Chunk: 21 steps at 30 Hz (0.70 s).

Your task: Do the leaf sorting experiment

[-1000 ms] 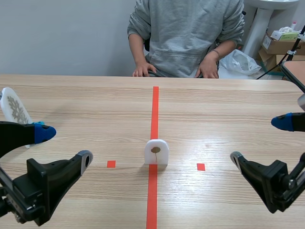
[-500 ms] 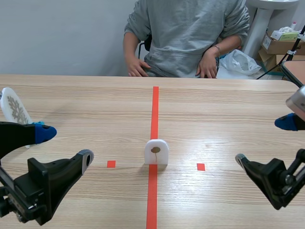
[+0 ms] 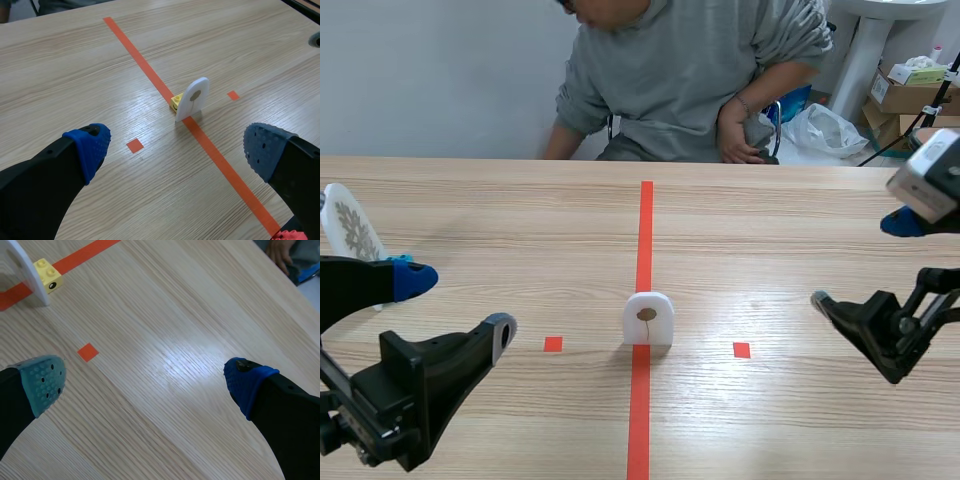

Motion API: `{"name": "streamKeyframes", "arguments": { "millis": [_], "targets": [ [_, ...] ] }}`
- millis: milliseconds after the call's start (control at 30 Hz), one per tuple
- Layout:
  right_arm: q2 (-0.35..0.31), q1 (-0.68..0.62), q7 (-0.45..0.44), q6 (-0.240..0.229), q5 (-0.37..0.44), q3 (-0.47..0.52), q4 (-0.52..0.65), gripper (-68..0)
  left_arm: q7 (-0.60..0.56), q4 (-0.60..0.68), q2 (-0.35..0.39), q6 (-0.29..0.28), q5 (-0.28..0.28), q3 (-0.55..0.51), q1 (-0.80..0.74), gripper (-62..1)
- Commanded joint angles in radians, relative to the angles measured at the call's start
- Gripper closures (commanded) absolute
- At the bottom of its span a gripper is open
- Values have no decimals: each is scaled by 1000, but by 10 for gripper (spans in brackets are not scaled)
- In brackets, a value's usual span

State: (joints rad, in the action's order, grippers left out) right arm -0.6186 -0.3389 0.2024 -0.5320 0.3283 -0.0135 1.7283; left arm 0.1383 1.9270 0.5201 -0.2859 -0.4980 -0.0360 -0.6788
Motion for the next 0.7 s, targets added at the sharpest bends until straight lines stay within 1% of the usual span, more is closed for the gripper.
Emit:
{"name": "streamKeyframes", "arguments": {
  "millis": [0,100,167,300,433,600,667],
  "targets": [
    [-10,36,-27,7,7,-24,-12,-679,-18,23,-10,-2,-6,0,-5,-566],
    [-10,90,-66,7,8,-87,-55,-679,-18,23,-20,-2,2,0,-5,-566],
    [-10,128,-70,7,8,-130,-78,-679,-18,23,-28,-2,23,0,-5,-566],
    [-10,207,-74,8,6,-209,-125,-679,-18,23,-42,-1,38,0,-5,-566],
    [-10,285,-106,8,-36,-279,-179,-679,-18,23,-43,-1,40,0,-5,-566],
    [-6,376,-142,7,-58,-372,-259,-679,-18,23,-43,-1,62,0,-5,-566],
    [-2,412,-160,7,-79,-415,-289,-679,-21,23,-44,-1,74,0,-5,-566]
  ]
}}
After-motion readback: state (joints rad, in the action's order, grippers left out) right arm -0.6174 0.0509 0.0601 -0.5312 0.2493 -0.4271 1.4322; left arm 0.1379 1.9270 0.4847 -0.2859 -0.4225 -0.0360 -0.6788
